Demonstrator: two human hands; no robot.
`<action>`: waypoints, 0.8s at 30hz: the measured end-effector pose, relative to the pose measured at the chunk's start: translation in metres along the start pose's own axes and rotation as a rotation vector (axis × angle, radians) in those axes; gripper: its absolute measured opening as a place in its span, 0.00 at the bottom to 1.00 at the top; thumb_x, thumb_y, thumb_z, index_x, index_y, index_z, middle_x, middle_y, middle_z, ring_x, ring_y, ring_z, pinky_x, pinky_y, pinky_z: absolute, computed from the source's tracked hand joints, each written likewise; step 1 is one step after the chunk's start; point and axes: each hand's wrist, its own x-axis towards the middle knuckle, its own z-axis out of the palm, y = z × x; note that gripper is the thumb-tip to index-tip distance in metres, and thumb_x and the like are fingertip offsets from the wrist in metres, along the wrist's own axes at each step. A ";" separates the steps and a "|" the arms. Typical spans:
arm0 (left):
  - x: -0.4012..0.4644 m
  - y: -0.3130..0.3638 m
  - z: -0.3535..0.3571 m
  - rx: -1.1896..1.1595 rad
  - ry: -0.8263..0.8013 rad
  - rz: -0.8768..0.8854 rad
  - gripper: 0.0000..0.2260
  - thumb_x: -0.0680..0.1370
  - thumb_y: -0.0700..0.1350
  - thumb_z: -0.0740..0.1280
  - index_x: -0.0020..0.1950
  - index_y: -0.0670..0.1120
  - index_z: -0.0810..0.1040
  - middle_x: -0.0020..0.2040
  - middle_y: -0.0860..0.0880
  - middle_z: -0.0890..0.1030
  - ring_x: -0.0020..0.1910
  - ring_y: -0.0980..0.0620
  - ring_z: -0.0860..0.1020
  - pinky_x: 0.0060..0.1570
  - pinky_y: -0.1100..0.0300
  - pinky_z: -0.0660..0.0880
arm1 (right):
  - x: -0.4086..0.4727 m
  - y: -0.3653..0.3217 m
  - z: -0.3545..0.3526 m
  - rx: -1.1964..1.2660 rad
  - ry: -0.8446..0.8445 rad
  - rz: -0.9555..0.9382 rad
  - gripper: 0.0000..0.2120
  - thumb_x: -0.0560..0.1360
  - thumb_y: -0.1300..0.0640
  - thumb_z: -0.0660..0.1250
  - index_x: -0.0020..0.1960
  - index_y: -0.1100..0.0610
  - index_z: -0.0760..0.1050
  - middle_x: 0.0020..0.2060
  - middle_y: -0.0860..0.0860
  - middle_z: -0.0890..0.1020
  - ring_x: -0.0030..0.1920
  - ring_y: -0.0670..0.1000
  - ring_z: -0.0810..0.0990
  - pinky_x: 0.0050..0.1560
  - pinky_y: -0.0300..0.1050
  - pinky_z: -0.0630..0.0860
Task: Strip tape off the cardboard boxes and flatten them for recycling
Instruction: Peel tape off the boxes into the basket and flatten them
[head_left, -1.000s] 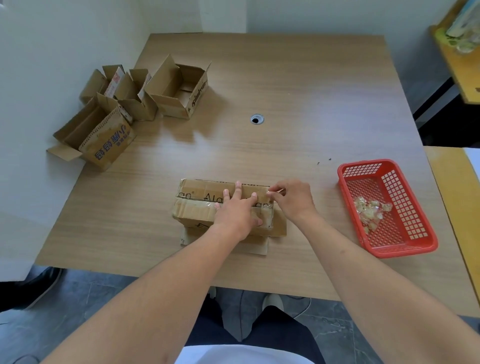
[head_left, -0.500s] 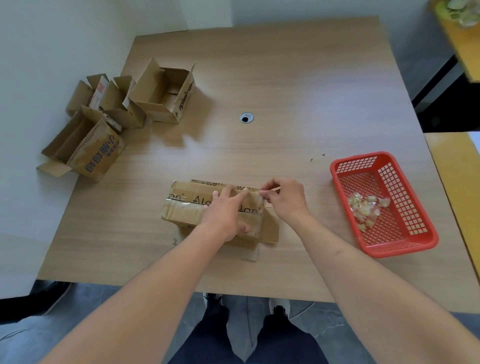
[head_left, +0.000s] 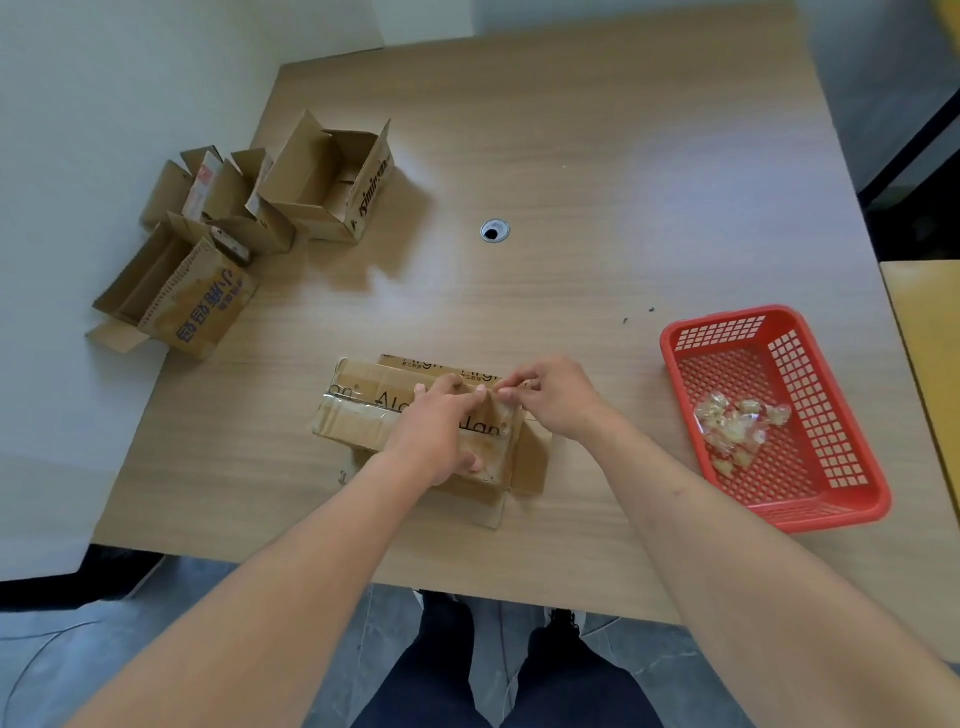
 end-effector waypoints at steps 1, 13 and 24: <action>0.000 0.000 0.000 -0.015 0.000 -0.008 0.45 0.69 0.50 0.81 0.80 0.60 0.61 0.80 0.56 0.58 0.81 0.36 0.51 0.71 0.46 0.68 | 0.003 -0.001 -0.003 -0.046 -0.041 -0.025 0.04 0.76 0.60 0.75 0.48 0.53 0.87 0.37 0.42 0.83 0.41 0.41 0.79 0.46 0.37 0.74; 0.001 0.006 -0.003 -0.013 -0.015 -0.020 0.44 0.72 0.51 0.79 0.81 0.62 0.56 0.83 0.57 0.50 0.82 0.39 0.47 0.72 0.44 0.67 | 0.031 0.021 0.015 0.210 0.442 0.302 0.11 0.72 0.60 0.78 0.35 0.47 0.84 0.34 0.42 0.86 0.41 0.46 0.86 0.53 0.51 0.84; 0.003 0.017 -0.008 -0.019 -0.048 -0.035 0.44 0.74 0.49 0.78 0.82 0.61 0.55 0.83 0.57 0.48 0.82 0.38 0.46 0.71 0.43 0.69 | 0.001 -0.009 0.015 0.268 0.414 0.188 0.14 0.66 0.68 0.77 0.40 0.49 0.83 0.36 0.45 0.85 0.39 0.44 0.84 0.51 0.44 0.84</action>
